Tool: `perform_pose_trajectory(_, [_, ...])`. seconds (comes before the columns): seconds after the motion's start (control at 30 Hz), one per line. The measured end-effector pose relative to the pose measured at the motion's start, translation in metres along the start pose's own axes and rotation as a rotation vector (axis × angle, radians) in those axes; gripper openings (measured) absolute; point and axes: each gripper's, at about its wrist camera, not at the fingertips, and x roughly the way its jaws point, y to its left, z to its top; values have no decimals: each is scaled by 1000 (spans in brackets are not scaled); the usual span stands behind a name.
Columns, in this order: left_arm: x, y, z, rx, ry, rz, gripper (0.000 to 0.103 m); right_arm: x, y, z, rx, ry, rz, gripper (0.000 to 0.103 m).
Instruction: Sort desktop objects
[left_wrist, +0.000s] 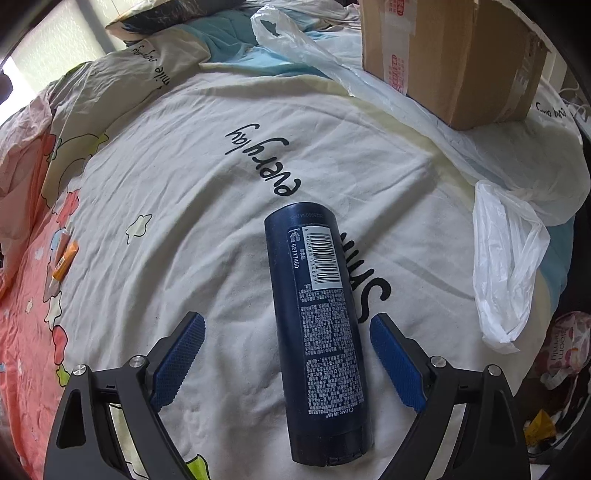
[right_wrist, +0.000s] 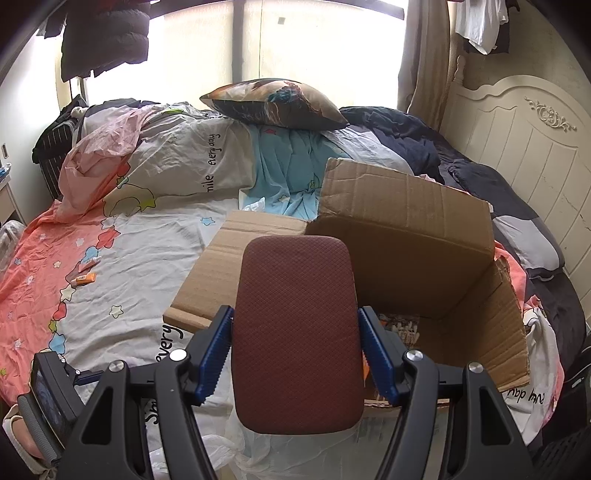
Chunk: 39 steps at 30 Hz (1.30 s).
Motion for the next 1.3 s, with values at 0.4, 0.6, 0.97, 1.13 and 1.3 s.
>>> perform_pose_trajectory(0.4, [5,8,-1,-38,-6,-65,93,-14,53,-43,-158,72,254,63])
perform_pose_trajectory(0.6, [5,13,-4,-71,-19,-88,93,2,75,-58,-195,138,321,63])
perform_pose_trajectory(0.97, [-3,7,-6,-66,-36,-153,60,37,91,-79,-210,227,340,63])
perform_pose_trajectory(1.13, [-7,3,-5,-47,-39,-155,43,41,95,-83,-221,241,344,63])
perform_pose_trajectory(1.3, [-11,-3,-7,-52,-39,-151,42,44,99,-85,-227,245,339,63])
